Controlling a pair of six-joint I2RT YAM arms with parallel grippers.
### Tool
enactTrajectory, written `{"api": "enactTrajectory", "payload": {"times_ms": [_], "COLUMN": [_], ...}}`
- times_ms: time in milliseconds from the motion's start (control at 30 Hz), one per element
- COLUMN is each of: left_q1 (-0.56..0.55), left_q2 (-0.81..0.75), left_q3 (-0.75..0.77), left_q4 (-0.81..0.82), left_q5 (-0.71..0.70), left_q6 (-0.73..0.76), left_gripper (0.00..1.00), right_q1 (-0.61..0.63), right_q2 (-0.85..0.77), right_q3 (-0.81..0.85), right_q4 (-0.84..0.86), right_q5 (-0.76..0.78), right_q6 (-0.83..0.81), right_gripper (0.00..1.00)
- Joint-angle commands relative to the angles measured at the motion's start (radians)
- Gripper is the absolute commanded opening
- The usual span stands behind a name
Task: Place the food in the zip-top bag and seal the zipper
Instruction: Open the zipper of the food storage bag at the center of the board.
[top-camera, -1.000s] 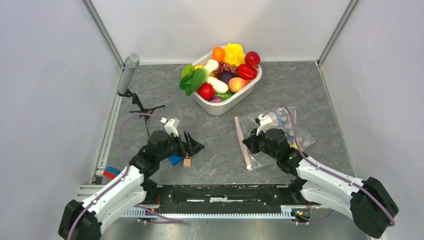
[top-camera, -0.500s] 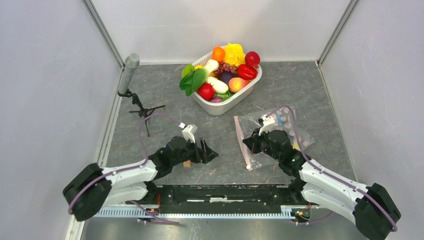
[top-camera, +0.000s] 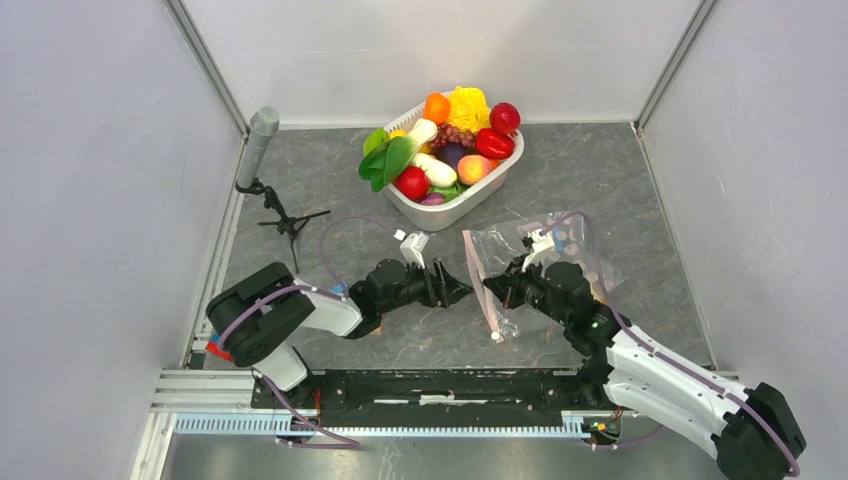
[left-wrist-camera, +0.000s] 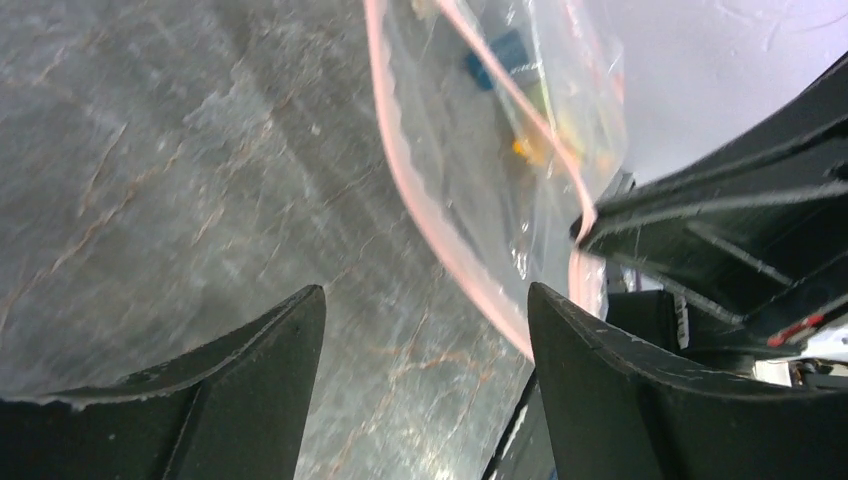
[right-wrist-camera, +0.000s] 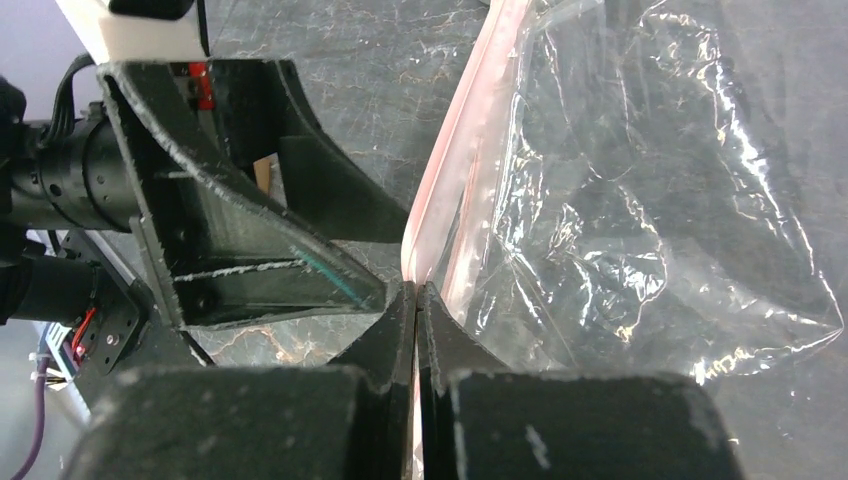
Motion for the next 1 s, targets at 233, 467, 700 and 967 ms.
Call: {"api": "enactTrajectory", "payload": {"times_ms": [233,467,700,967], "left_q1": [-0.005,-0.004,-0.004,-0.004], "left_q2": [0.153,0.175,0.171,0.115], "left_q3": [0.117,0.125,0.159,0.137], "left_q4": [0.171,0.19,0.196,0.141], "left_q5": [0.028,0.026,0.08,0.092], "left_q6": [-0.02,-0.006,0.03,0.073], "left_gripper": [0.61,0.58,0.45,0.13], "right_q1": [0.003,0.003,0.003,0.003], "right_q2": [-0.019,-0.054,-0.065,-0.073], "right_q3": [0.07,0.066,0.073,0.084], "right_q4": [-0.034,-0.033,-0.048,-0.081], "right_q5": [-0.059,-0.059,-0.076,-0.035], "right_q6": [-0.001,0.009,0.0,-0.017], "right_gripper": [0.0,0.0,0.0,0.0]}}
